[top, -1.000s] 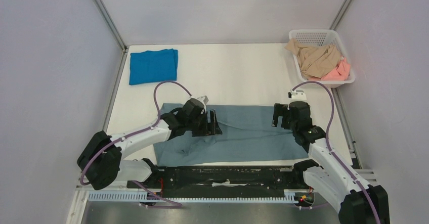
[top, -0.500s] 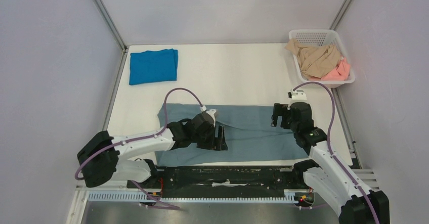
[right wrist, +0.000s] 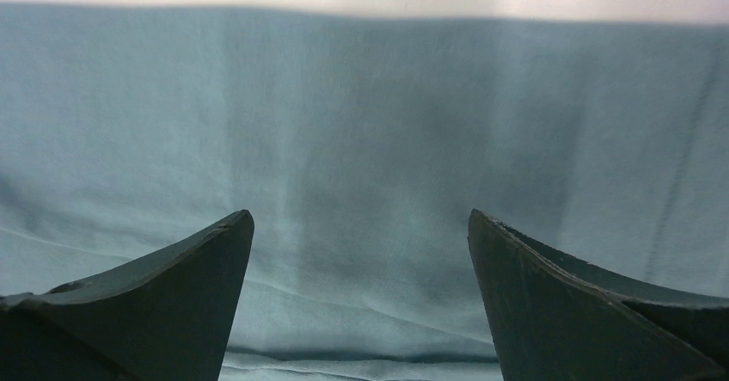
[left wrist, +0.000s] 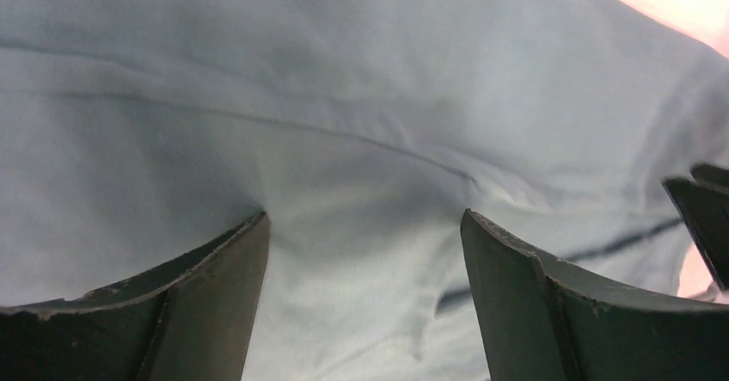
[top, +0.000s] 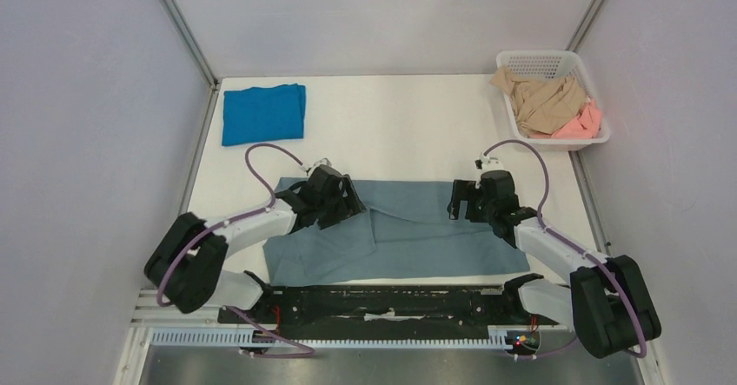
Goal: Fold and stack the t-shirts
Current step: Fold the other side of the tshirt into a rectangle, then rotate the tshirt 90 degrees, then grab the bottom of the folded rectangular tshirt with both arms, then fold the folded rectangular tshirt in 1/3 of the way, then grab one side of the 2/3 rectangular tshirt with both arms, then fold the long partially folded tshirt into a neat square
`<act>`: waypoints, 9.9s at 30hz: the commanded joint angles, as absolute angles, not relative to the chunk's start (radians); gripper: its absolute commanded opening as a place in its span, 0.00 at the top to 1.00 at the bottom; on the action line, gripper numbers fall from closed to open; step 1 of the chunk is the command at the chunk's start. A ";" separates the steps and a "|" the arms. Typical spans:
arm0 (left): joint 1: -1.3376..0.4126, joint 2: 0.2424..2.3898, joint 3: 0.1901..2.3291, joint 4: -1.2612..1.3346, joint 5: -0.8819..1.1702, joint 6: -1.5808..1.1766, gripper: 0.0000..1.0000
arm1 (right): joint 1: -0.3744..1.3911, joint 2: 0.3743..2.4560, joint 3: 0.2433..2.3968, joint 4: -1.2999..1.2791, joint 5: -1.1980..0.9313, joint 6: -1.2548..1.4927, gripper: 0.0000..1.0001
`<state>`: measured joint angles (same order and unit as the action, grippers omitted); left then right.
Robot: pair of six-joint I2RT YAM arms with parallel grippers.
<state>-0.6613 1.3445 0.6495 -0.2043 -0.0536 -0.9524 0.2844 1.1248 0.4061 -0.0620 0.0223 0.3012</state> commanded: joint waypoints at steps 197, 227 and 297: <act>-0.438 1.601 0.831 -0.104 0.286 -0.759 0.30 | 0.291 1.204 0.482 0.110 -0.028 0.412 0.02; -0.491 1.765 0.834 -0.083 0.175 -0.760 0.98 | 0.285 1.351 0.428 0.224 -0.047 0.475 0.38; -0.442 1.630 1.321 -0.349 -0.078 -0.622 0.98 | 0.299 1.466 1.125 -0.028 -0.066 0.383 1.00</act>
